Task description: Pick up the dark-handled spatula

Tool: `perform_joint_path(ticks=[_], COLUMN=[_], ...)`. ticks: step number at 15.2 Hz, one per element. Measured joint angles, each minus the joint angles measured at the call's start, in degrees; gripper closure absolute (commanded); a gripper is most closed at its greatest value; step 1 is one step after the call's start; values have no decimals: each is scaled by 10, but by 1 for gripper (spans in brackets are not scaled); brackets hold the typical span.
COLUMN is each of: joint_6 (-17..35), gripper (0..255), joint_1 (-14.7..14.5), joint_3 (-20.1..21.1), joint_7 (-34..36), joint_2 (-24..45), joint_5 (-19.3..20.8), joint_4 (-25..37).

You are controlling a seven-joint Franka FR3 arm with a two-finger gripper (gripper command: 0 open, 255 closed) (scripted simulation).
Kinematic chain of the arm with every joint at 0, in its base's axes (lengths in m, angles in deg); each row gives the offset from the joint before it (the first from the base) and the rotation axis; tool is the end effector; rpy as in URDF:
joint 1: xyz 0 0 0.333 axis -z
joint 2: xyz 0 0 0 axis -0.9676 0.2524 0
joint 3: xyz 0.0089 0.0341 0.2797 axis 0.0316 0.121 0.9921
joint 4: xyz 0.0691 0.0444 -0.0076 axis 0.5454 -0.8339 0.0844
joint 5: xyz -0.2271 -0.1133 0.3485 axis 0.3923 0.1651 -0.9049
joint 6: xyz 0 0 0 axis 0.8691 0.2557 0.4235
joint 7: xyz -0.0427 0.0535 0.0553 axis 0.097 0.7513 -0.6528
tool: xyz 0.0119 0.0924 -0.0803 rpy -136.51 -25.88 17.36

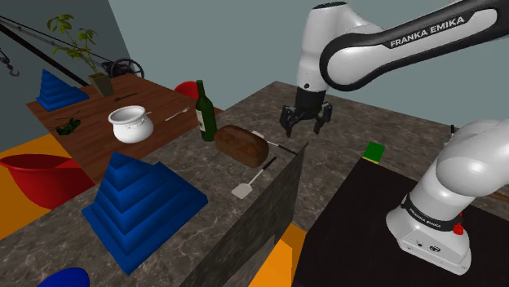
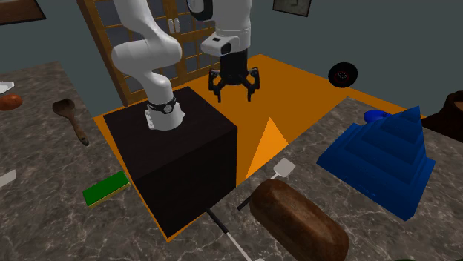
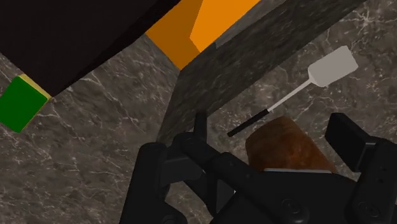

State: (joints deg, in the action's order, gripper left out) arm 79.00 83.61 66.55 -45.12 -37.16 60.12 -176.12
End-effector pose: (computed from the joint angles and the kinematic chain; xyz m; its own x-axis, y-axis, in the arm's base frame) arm 0.4298 0.1213 0.3707 0.8015 -0.5967 0.0393 -0.5962 -0.8025 -0.0227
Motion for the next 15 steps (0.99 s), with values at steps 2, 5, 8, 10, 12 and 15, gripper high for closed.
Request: perform_joint_path(ticks=[2, 5, 8, 10, 12, 15], joint_6=[37, 95, 142, 168, 189, 206], gripper=[0, 0, 0, 0, 0, 0], joint_1=[16, 50, 80, 98, 109, 97], joint_3=[29, 70, 108, 129, 133, 115], joint_7=[57, 146, 251, 335, 415, 540], joint_2=[39, 116, 191, 252, 313, 399], joint_5=[4, 29, 74, 123, 181, 266], joint_4=[3, 20, 40, 64, 88, 130])
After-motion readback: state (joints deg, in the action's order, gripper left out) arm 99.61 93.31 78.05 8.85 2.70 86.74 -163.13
